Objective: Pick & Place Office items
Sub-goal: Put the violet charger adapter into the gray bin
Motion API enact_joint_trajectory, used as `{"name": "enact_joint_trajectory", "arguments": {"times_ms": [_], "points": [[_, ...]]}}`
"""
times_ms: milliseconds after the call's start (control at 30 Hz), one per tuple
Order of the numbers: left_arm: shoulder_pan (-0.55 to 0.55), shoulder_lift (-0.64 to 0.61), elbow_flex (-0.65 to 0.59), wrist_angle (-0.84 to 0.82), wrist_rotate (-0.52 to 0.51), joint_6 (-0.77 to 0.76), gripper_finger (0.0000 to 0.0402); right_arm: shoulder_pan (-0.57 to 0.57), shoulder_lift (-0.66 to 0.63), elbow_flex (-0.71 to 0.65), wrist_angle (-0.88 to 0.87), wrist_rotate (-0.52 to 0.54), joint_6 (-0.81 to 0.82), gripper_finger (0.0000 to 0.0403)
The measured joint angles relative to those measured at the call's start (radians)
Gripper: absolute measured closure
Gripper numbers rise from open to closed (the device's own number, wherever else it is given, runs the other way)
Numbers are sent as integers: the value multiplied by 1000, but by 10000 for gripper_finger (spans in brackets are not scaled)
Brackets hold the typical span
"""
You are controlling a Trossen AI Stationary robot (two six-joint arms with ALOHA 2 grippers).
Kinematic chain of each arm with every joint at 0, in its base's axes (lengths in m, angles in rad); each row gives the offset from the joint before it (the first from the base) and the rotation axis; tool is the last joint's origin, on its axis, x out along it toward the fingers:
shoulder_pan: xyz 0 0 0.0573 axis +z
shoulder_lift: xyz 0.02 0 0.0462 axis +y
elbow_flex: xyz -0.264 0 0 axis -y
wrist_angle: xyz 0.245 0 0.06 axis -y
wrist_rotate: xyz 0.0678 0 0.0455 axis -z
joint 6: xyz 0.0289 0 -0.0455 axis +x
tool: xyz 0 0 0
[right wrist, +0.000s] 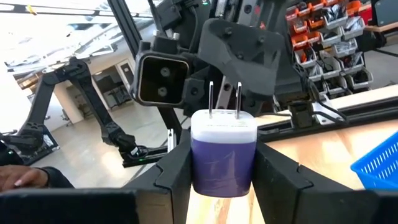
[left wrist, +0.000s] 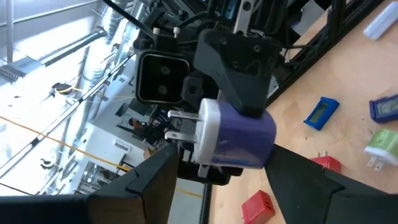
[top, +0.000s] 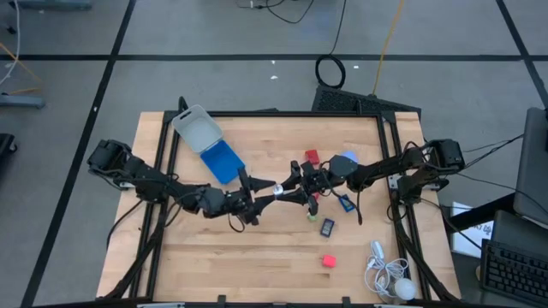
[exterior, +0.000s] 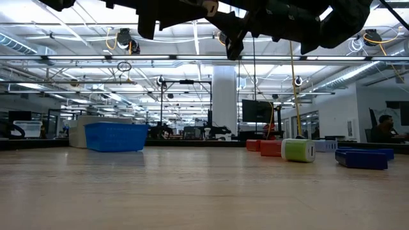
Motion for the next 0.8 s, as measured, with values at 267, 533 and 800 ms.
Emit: {"name": "enact_joint_trajectory", "arguments": {"times_ms": [267, 533, 800], "points": [[-18, 0, 0, 4, -14, 20, 178, -1, 0, 0, 2, -1, 0, 272], [-38, 0, 0, 10, -45, 52, 178, -1, 0, 0, -1, 0, 0, 272], [-42, 0, 0, 18, -13, 42, 179, -1, 0, 0, -1, 4, 0, 272]]}}
